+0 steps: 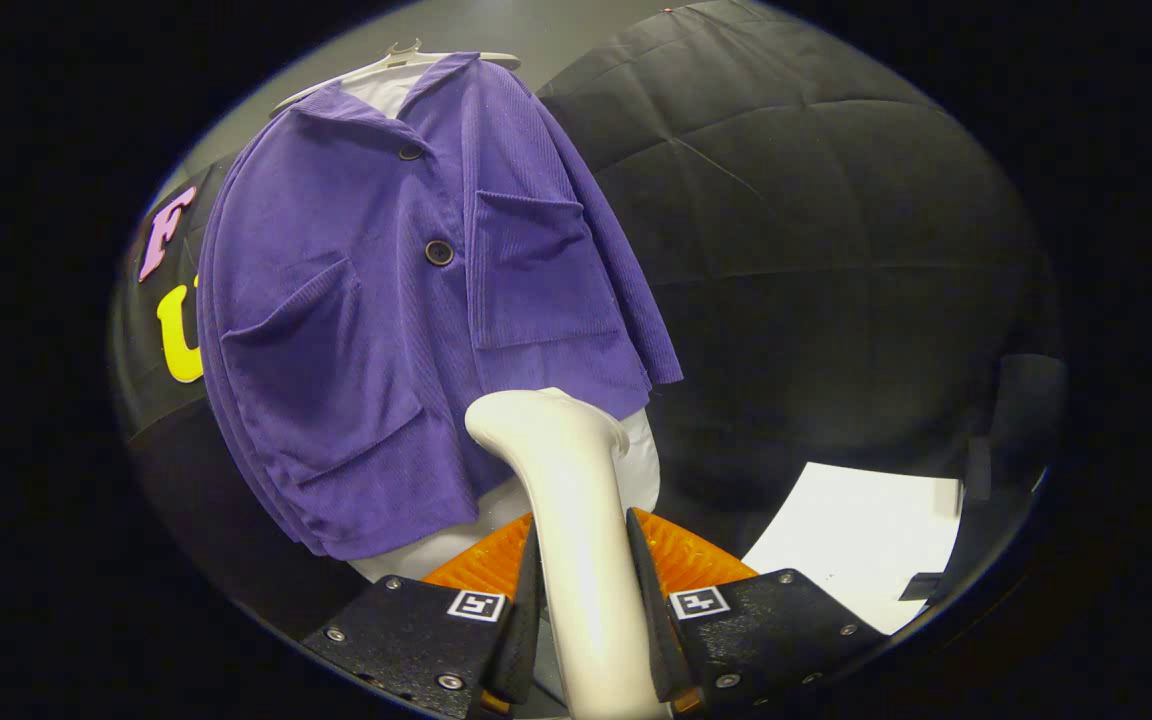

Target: Iron the clothes twice with a garment steamer, once on the left side and once on the right side.

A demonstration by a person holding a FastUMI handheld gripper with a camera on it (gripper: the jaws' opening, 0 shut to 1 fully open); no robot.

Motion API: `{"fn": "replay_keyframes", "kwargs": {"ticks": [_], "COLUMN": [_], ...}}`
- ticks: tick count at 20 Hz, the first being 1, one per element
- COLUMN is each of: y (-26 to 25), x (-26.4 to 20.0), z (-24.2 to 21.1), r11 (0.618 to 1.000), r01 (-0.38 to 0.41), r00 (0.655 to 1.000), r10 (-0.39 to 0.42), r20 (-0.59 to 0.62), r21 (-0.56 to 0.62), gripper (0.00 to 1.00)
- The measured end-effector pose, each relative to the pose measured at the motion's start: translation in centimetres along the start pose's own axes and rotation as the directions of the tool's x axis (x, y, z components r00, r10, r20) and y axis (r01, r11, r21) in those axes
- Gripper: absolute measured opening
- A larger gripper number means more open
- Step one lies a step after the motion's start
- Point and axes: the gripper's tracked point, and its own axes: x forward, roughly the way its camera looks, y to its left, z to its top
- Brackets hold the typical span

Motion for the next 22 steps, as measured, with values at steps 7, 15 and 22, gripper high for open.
{"fn": "replay_keyframes", "kwargs": {"ticks": [7, 15, 22], "y": [2.1, 5.9, 11.8], "x": [-6.6, -20.9, -30.8], "z": [1.1, 4.9, 6.8], "r11": [0.992, 0.967, 0.934], "r01": [-0.077, -0.205, -0.309], "r00": [0.997, 0.973, 0.936], "r10": [0.077, 0.219, 0.333], "r20": [-0.002, 0.079, 0.118], "r21": [-0.099, -0.149, -0.181], "gripper": [0.45, 0.45, 0.45]}}
